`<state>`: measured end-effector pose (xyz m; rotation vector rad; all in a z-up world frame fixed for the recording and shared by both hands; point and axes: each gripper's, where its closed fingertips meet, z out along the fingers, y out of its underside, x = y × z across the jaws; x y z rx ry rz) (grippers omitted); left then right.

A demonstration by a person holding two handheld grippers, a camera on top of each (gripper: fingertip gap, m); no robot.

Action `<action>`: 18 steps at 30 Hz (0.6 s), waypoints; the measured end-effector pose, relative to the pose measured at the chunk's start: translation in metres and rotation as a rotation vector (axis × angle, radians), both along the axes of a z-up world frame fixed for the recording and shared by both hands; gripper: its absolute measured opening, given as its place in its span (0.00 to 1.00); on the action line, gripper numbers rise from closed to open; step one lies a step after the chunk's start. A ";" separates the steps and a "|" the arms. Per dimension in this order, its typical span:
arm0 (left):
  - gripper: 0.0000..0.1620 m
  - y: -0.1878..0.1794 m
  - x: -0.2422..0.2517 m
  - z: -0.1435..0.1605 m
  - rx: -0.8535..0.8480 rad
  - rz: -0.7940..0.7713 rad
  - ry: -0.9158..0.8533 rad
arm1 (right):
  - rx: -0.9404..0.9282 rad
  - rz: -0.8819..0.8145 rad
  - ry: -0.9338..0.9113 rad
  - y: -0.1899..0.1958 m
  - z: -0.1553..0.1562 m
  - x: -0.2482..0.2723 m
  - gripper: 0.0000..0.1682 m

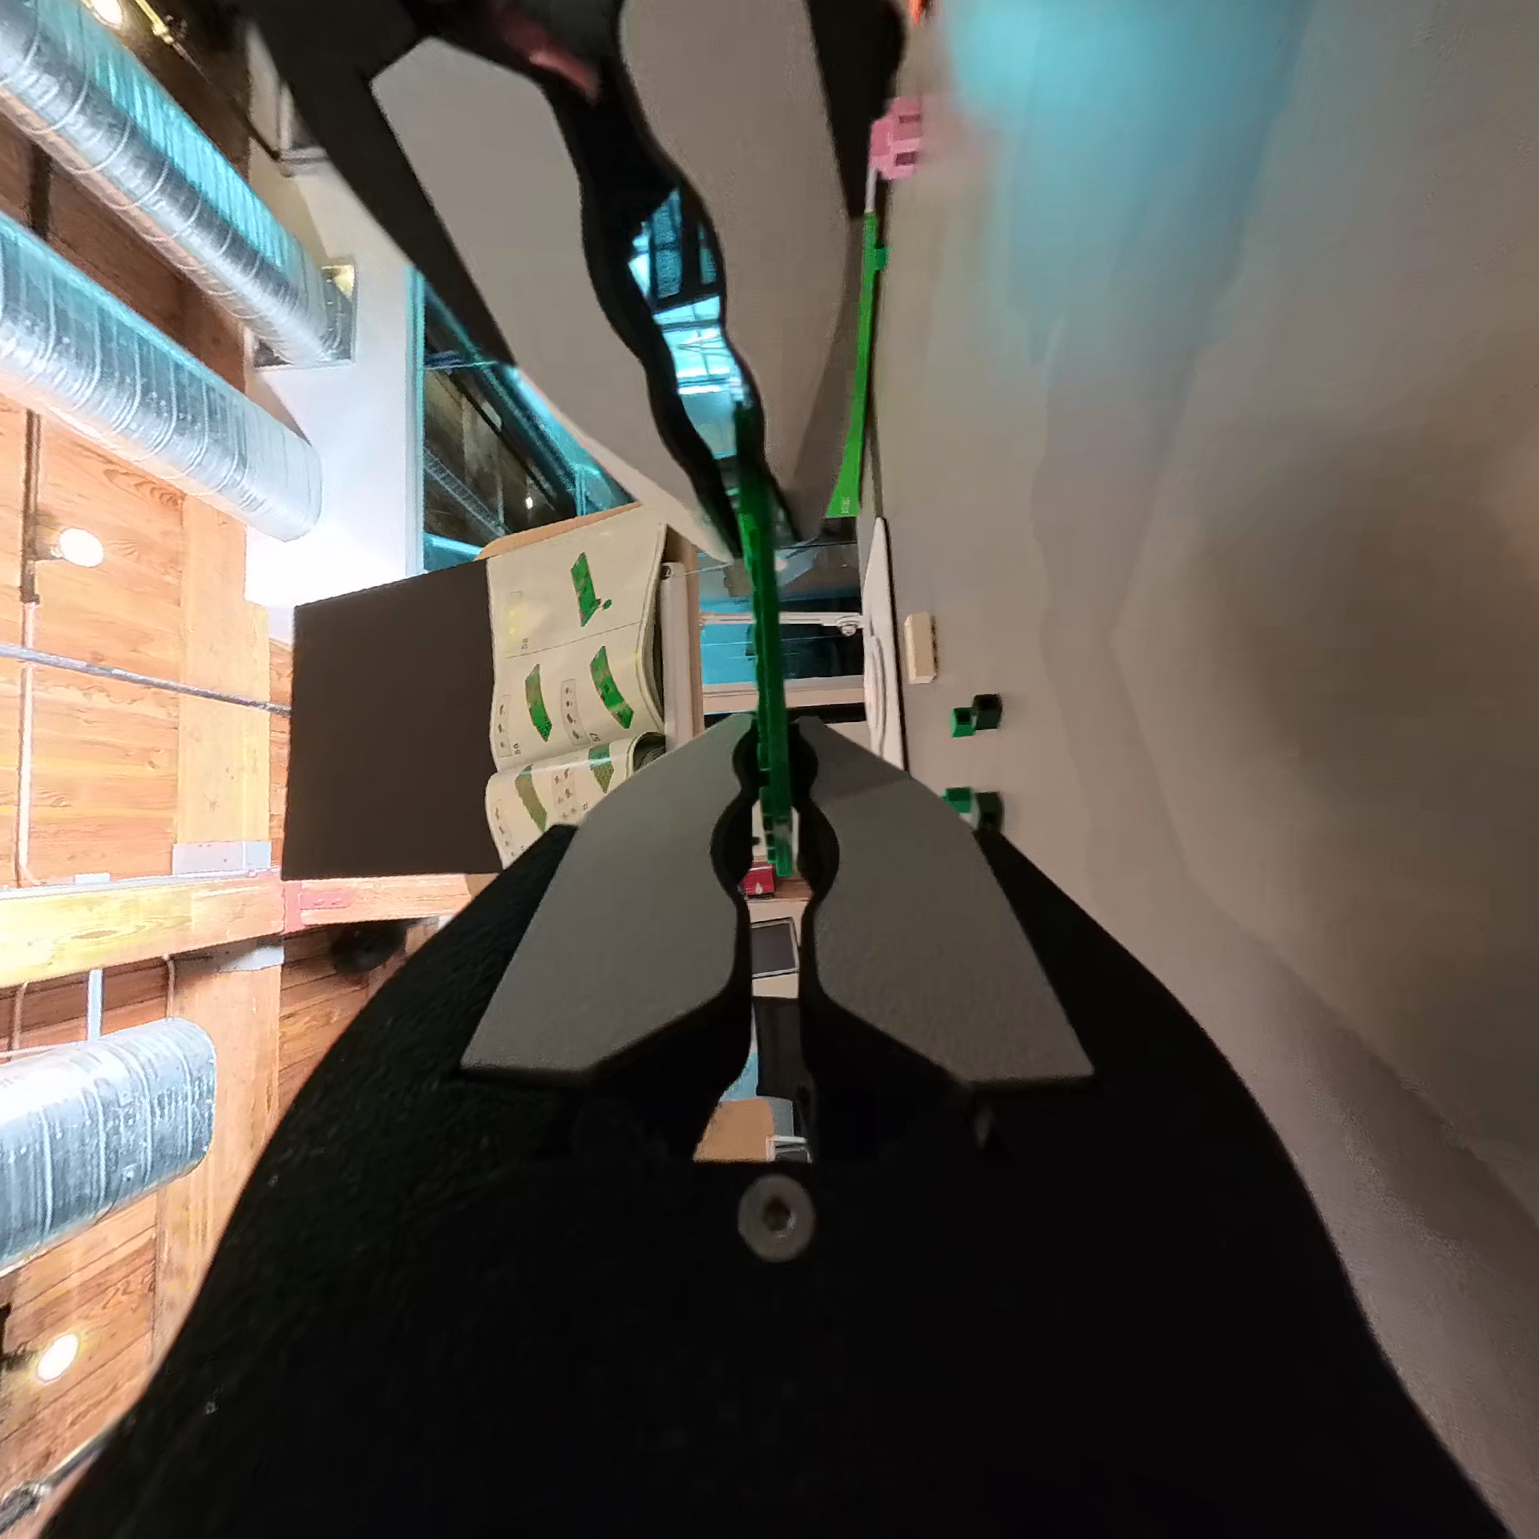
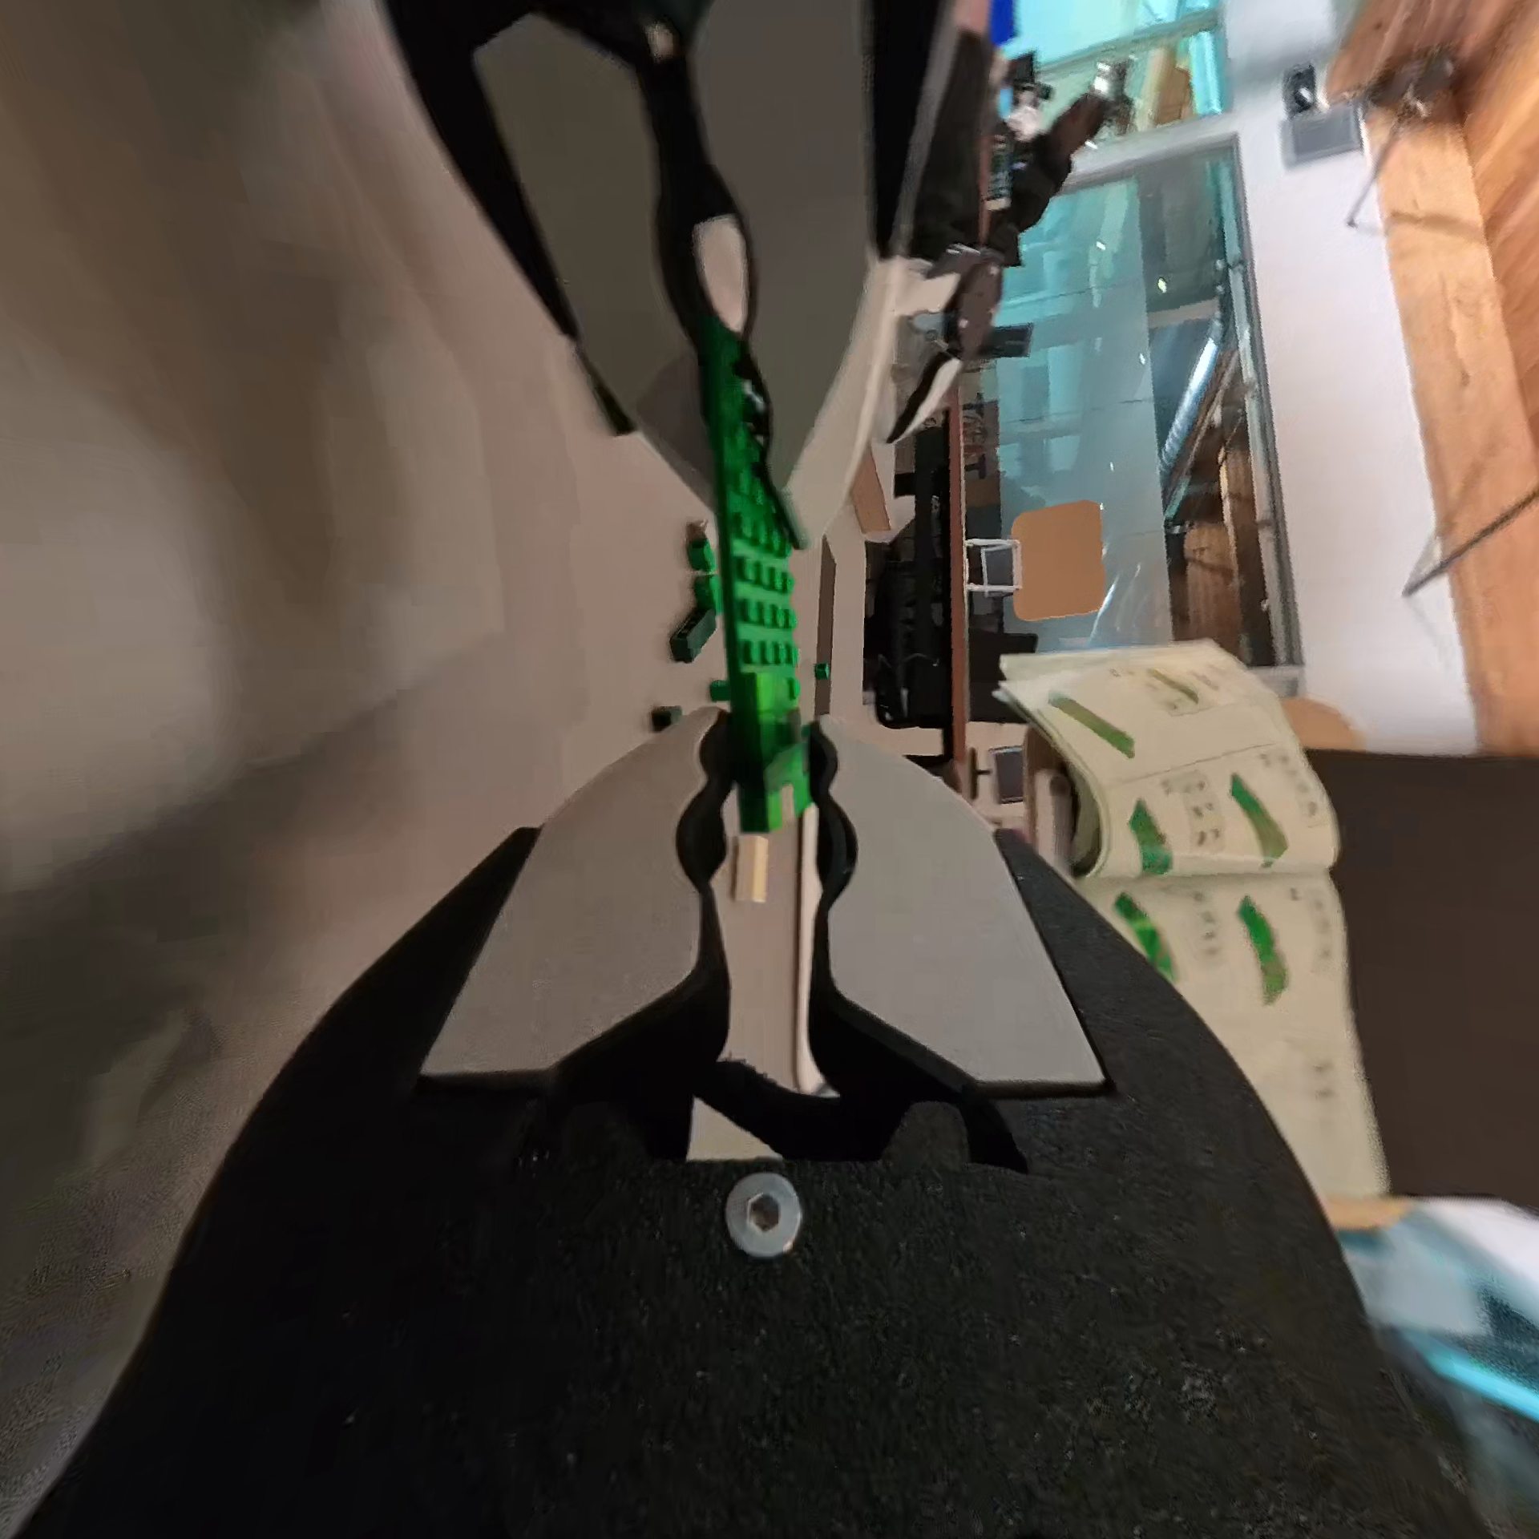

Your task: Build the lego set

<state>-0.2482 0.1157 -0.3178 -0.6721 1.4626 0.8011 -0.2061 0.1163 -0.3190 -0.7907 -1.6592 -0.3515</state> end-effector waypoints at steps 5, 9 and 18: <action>0.03 0.010 -0.013 -0.002 0.018 0.057 0.040 | -0.311 -0.080 0.231 0.013 -0.004 0.018 0.31; 0.03 0.015 -0.022 -0.001 0.024 0.084 0.045 | -0.548 -0.101 0.433 0.024 -0.005 0.024 0.31; 0.03 0.030 -0.054 -0.005 -0.010 0.160 0.057 | -0.667 -0.142 0.814 0.071 0.018 0.027 0.25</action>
